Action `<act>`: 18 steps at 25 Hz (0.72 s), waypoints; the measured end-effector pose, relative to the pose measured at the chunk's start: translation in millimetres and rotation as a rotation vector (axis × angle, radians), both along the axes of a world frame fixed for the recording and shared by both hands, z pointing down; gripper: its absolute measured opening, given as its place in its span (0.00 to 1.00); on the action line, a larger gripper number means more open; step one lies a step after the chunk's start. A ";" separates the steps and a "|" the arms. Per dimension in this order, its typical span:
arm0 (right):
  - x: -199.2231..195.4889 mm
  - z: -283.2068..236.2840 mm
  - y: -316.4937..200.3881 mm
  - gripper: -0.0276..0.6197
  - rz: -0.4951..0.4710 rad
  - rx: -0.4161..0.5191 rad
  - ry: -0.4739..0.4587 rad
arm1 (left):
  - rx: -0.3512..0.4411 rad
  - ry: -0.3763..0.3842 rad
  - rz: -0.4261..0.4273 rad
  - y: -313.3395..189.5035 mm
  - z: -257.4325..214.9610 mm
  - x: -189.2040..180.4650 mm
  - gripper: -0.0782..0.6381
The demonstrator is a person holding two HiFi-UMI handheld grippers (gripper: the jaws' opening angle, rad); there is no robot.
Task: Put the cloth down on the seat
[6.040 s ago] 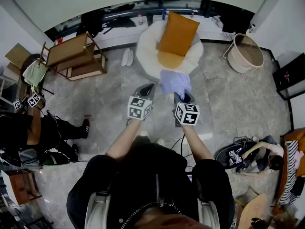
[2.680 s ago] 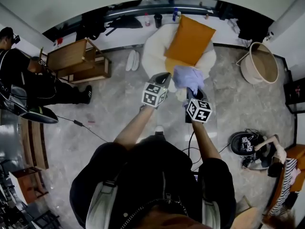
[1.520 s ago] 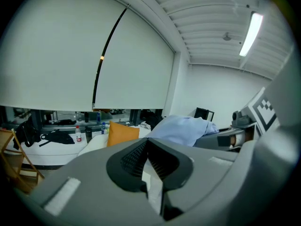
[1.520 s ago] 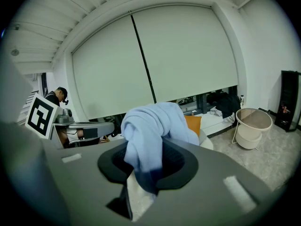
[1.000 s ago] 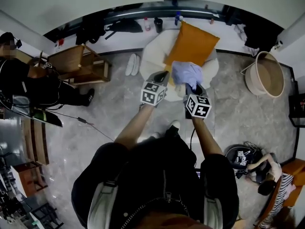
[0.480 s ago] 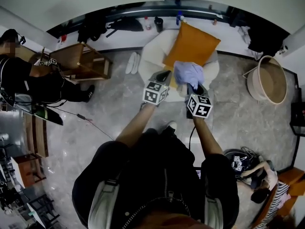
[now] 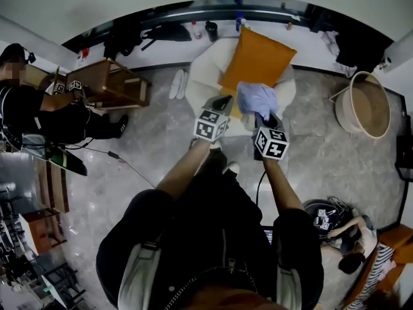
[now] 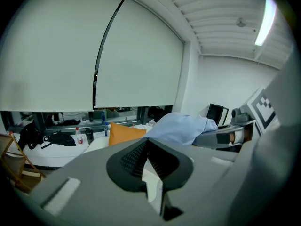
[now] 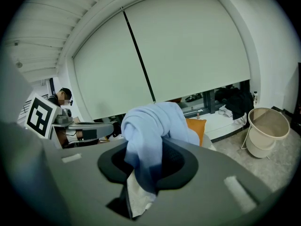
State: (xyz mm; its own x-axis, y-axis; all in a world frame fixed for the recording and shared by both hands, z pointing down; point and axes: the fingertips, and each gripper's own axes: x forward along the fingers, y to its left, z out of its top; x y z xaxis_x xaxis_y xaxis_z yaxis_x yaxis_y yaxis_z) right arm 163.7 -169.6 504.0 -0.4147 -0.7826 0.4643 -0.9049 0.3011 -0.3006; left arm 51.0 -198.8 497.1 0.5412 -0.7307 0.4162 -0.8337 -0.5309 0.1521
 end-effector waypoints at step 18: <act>-12.9 29.5 -46.6 0.20 0.034 -0.063 0.041 | -0.053 0.043 0.062 -63.4 37.5 2.2 0.12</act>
